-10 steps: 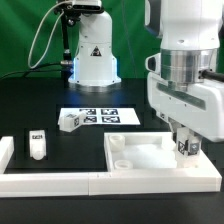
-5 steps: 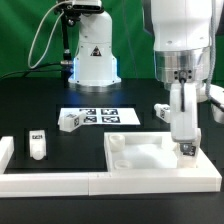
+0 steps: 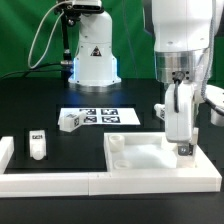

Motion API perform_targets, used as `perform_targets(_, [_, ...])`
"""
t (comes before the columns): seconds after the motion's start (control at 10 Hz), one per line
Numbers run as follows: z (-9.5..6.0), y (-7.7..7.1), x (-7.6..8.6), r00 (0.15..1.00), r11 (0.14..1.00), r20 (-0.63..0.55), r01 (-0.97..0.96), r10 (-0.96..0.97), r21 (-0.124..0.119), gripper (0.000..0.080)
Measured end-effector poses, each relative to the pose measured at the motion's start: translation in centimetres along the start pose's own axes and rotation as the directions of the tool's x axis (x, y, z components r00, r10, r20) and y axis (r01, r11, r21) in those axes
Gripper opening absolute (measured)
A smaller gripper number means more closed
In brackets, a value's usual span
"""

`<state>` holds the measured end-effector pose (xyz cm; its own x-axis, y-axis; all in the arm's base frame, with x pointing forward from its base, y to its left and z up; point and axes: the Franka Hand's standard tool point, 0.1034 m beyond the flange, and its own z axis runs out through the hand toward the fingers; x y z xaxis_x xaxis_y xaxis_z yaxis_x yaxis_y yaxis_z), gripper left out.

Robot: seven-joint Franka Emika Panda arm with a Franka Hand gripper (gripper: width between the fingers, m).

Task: Assemble one leg

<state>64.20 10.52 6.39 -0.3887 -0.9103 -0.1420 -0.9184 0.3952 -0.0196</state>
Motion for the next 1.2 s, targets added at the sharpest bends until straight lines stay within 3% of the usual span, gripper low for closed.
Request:
perform_targets(0.1, [-0.4, 0.0, -0.4, 0.997, 0.997, 0.003, 0.073, -0.073, 0.002, 0.0563])
perform_targets(0.2, [-1.4, 0.0, -1.0, 0.993, 0.993, 0.014, 0.115, -0.116, 0.013, 0.0633])
perform_targets(0.4, [-4.5, -0.6, -2.2, 0.983, 0.983, 0.040, 0.178, -0.180, 0.051, 0.0644])
perform_targets(0.5, [-4.9, -0.8, -2.3, 0.976, 0.976, 0.042, 0.209, -0.212, 0.060, 0.0649])
perform_targets(0.8, [-3.9, -0.5, -1.9, 0.967, 0.966, 0.031, 0.253, -0.255, 0.050, 0.0649])
perform_targets(0.9, [-1.3, -0.2, -0.8, 0.902, 0.902, 0.006, 0.431, -0.431, 0.020, 0.0649])
perform_targets(1.0, [0.0, -1.5, -1.3, 0.807, 0.807, 0.003, 0.591, -0.591, -0.013, 0.0649])
perform_targets(1.2, [-1.5, -1.1, -2.5, 0.607, 0.604, 0.066, 0.794, -0.792, -0.063, 0.0649])
